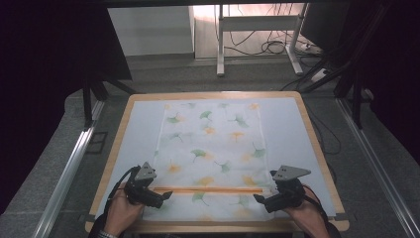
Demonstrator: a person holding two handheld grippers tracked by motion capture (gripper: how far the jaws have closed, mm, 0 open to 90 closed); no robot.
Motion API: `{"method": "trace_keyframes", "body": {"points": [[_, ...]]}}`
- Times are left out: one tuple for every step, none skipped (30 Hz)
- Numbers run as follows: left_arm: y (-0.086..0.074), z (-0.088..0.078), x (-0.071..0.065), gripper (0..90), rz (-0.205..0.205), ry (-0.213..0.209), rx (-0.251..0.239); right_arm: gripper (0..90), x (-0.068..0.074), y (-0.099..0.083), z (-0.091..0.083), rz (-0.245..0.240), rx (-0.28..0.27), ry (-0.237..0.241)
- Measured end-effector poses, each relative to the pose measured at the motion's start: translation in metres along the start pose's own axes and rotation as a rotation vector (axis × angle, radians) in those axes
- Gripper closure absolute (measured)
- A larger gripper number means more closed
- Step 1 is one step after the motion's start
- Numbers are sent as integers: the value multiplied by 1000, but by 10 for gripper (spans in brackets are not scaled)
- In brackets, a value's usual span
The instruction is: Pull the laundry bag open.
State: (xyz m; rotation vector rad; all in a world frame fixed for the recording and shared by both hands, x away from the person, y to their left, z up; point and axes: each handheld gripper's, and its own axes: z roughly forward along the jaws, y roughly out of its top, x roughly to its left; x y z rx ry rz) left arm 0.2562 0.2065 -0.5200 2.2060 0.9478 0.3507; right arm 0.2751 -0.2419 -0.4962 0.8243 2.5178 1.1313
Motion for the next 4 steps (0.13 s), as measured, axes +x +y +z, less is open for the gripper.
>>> {"method": "trace_keyframes", "body": {"points": [[0, 0, 1, 0, -2, -1, -6, 0, -1, -1, 0, -2, 1, 0], [0, 0, 2, 0, -5, -4, -13, 0, -1, -1, 0, -9, 1, -3], [-1, -1, 3, 0, -7, -3, -24, 0, -2, -2, 0, -10, -2, -3], [-1, -1, 3, 0, -7, -3, -24, 0, -2, -2, -1, -6, -4, 1]]}}
